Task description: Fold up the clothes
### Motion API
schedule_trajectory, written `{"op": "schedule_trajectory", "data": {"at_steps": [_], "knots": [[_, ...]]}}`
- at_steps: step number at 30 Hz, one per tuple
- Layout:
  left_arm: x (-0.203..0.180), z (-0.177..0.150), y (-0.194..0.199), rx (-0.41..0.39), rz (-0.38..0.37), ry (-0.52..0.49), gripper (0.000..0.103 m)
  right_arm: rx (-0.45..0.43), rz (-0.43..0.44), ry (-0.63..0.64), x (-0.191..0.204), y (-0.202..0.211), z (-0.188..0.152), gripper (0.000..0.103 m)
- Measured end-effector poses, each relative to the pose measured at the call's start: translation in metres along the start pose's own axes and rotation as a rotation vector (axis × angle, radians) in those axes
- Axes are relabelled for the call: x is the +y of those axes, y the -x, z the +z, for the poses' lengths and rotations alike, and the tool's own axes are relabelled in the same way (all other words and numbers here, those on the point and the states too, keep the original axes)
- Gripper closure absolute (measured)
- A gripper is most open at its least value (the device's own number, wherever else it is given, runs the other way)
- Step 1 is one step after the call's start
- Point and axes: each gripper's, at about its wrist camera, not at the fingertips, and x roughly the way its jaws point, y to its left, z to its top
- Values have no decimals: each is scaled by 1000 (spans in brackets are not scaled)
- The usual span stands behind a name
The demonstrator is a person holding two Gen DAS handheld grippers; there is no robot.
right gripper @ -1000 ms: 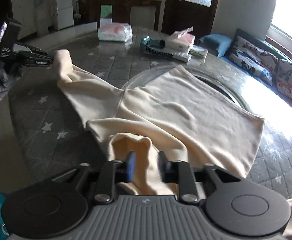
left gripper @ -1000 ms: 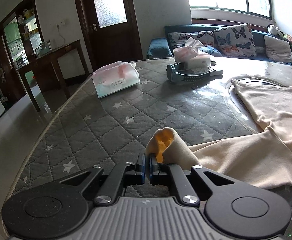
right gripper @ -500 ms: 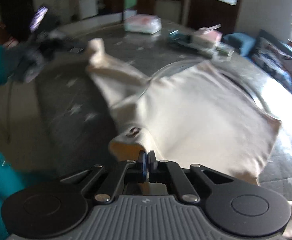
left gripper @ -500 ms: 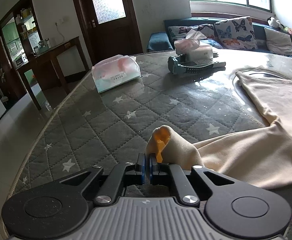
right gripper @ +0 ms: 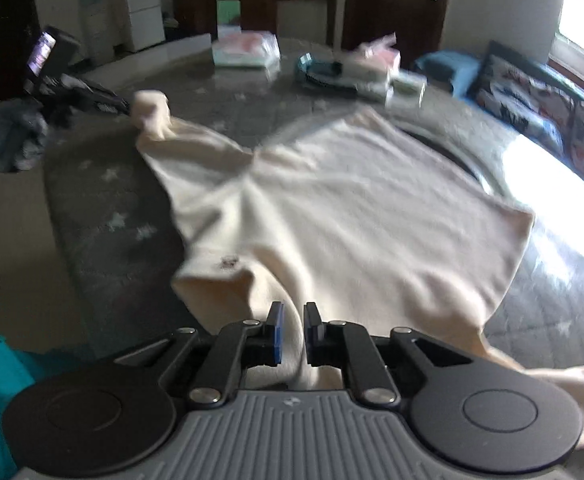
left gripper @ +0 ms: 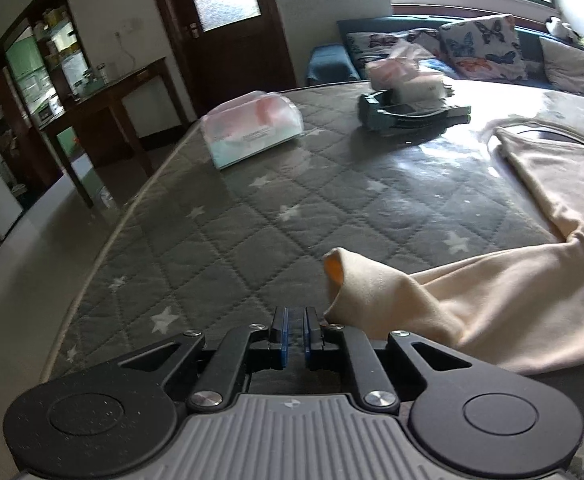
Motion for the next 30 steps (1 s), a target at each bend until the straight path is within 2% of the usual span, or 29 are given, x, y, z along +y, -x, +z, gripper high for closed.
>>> {"op": "schedule_trajectory", "data": {"at_steps": [4,7,10,13,17,21,25,30], "knots": [[7,4,8,-15,40,24,93,45,43,30,8,-8,-11,93],[1,13,24,-65,10,28,93,27,55,43,11,1,-10,93],[-25,21,42,-118,-94,0,93,-11,31,14,2,10,-2,93],[-68,25,53,-154,-217,-76,93,-37,-11,-36,-12,8,6,92],[-128,26,61,-153,-398,-183,93,-50,-7,-81,-20,-2,13,90],[-179,25,61,-134,-539,-244,93,-43,28,-73,-13,-15,16,89],[-210,14,54,-99,-613,-294,93,-21,59,-41,-1,-23,13,89],[-224,-4,50,-86,-664,-343,94,21,84,0,8,-24,4,86]]}}
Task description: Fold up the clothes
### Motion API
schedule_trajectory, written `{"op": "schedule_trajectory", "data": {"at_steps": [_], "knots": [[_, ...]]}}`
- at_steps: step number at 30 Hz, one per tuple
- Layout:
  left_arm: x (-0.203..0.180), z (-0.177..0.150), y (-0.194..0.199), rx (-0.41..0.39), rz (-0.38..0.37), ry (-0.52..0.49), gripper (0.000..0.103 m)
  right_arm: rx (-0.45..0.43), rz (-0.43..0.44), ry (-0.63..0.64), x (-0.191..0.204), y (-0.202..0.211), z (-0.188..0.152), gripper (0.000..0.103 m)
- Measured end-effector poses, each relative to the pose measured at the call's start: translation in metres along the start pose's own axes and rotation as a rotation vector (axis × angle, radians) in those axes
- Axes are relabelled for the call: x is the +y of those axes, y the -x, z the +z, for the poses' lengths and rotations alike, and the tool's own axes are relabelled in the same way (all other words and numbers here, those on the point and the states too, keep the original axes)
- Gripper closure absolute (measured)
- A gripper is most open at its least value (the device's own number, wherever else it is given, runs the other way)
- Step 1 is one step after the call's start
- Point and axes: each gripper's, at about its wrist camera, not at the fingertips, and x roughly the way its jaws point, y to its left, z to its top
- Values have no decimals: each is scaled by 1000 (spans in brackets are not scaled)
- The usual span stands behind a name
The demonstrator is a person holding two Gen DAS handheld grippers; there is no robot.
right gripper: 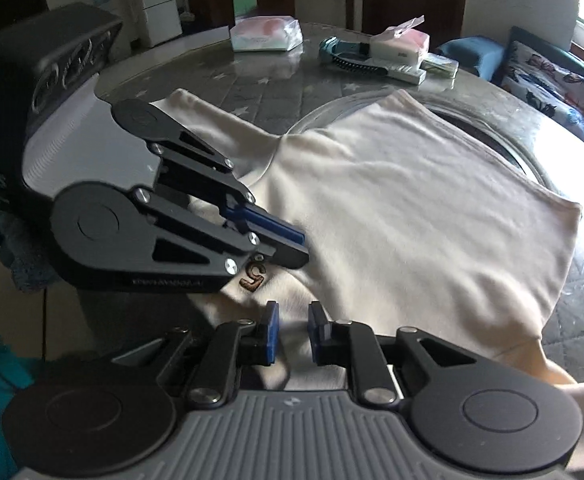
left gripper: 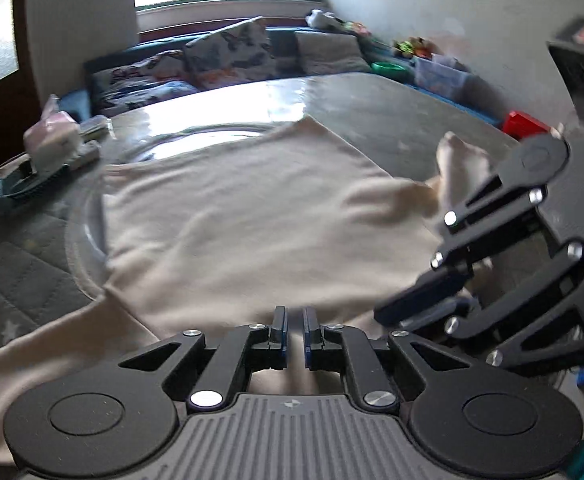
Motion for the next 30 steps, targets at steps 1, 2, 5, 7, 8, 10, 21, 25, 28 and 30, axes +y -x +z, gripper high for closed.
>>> {"op": "schedule_trajectory", "data": {"at_steps": [1,2,5,7,8,10,21,25,28,30], "knots": [[-2,-2,0,-2,-4,-8,94,2,4,2,0,2,0,85],[-3,-3,1,-3,-9,-11,94,1,5,5,-1,5,0,85],[-3,-6,2,-7,-25,-12,95,-10,-24,-13,-10,16,4,83],[-3,-6,2,-9,-28,-16,95,-20,-59,-39,-22,20,9,80],[-2,-4,2,-9,-28,-19,95,-22,-81,-58,-30,21,12,80],[-2,-5,4,-10,-27,-26,95,-19,-124,-99,-46,19,18,79],[3,-3,3,3,-58,-32,95,-22,-287,-292,-138,-10,38,75],[5,-2,2,6,-69,-33,95,-28,-326,-364,-170,-23,43,75],[6,-2,2,8,-76,-34,95,-36,-346,-398,-189,-30,45,75],[7,-2,1,9,-80,-36,95,-39,-357,-414,-199,-34,47,75]]}}
